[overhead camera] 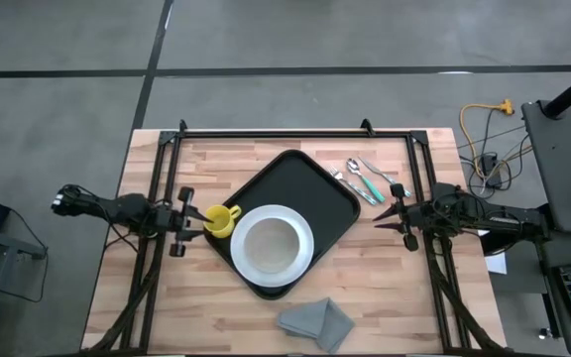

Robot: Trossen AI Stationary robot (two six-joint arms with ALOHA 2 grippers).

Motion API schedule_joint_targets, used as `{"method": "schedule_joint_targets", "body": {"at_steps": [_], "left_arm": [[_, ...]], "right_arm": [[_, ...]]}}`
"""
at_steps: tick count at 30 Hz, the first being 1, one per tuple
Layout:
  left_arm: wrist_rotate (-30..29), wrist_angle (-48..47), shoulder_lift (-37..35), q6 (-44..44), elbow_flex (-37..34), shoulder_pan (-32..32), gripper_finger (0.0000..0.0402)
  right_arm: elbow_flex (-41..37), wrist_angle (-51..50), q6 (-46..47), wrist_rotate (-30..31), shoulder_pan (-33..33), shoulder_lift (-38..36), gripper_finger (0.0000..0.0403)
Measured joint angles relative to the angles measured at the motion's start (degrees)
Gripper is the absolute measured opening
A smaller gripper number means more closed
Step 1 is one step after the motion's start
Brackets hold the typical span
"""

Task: Set up tray
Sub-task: Put the gray napkin to the right of the white plate on the black serving tray

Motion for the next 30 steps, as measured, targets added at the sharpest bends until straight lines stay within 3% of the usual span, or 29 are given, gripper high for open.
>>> {"method": "schedule_joint_targets", "body": {"at_steps": [9, 18, 24, 30], "left_arm": [[-4.7, -0.9, 0.0, 0.1, -0.2, 0.0, 0.0101], [-4.8, -2.7, 0.0, 0.1, -0.2, 0.0, 0.0101], [-4.8, -2.6, 0.0, 0.1, 0.0, 0.0, 0.0101], [-4.7, -3.9, 0.0, 0.0, -0.1, 0.0, 0.0101]], "right_arm": [[0.0, 4.0, -0.9, 0.0, 0.0, -0.1, 0.0068], [0.0, 4.0, -0.8, 0.0, 0.0, -0.1, 0.0068], [0.0, 10.6, 9.1, 0.0, 0.0, -0.1, 0.0068], [0.0, 13.1, 7.3, 0.0, 0.0, -0.1, 0.0068]]}}
